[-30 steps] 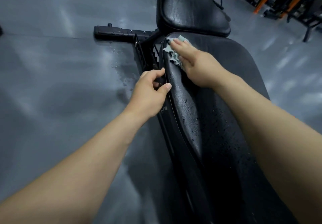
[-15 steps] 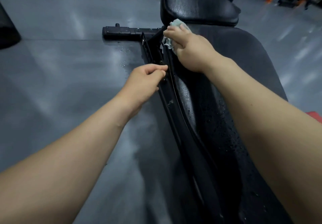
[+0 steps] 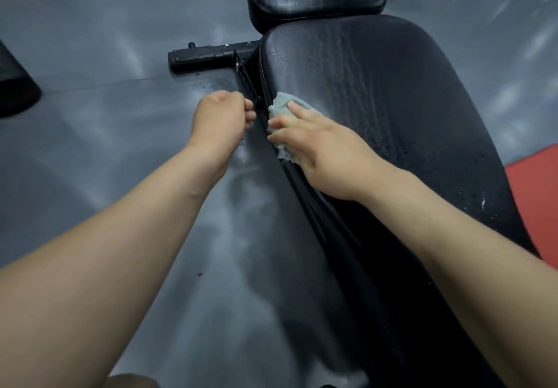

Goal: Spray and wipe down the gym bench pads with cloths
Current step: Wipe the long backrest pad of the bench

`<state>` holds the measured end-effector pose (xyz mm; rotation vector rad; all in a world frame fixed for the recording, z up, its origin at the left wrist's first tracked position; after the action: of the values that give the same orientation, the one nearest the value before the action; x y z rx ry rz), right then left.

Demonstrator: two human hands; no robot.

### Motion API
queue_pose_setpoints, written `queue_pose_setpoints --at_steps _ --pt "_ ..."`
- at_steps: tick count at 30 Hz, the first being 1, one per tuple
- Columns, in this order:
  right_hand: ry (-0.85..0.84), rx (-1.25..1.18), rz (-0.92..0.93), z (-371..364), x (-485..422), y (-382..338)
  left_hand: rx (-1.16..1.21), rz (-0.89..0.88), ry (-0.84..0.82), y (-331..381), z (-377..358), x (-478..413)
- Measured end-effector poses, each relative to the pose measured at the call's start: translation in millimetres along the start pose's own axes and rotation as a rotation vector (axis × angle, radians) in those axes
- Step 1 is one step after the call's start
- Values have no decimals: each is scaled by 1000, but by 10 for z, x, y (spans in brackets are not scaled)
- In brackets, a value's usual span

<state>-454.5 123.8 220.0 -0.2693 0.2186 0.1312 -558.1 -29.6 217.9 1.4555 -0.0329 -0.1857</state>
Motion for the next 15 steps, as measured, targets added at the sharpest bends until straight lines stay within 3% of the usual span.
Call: queue_pose_setpoints --at_steps 6,11,15 --pt "50 -135 -6 31 396 5 -118 -127 6 33 -77 134" --pt "233 -266 -188 312 628 119 -343 -521 50 227 -160 432" --pt "365 -147 -333 320 879 328 -542 -794 -180 347 -587 467"
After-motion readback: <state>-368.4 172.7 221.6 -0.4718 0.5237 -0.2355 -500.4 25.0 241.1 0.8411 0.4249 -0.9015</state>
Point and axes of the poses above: each hand's wrist, its own x-axis away from the middle knuckle, its own z-axis out of the back of the hand, y = z × x, the point moved 2 cm from there along -x, towards the middle knuckle, and after that the axes turned 13 degrees about -z, right-handed, at the moved point
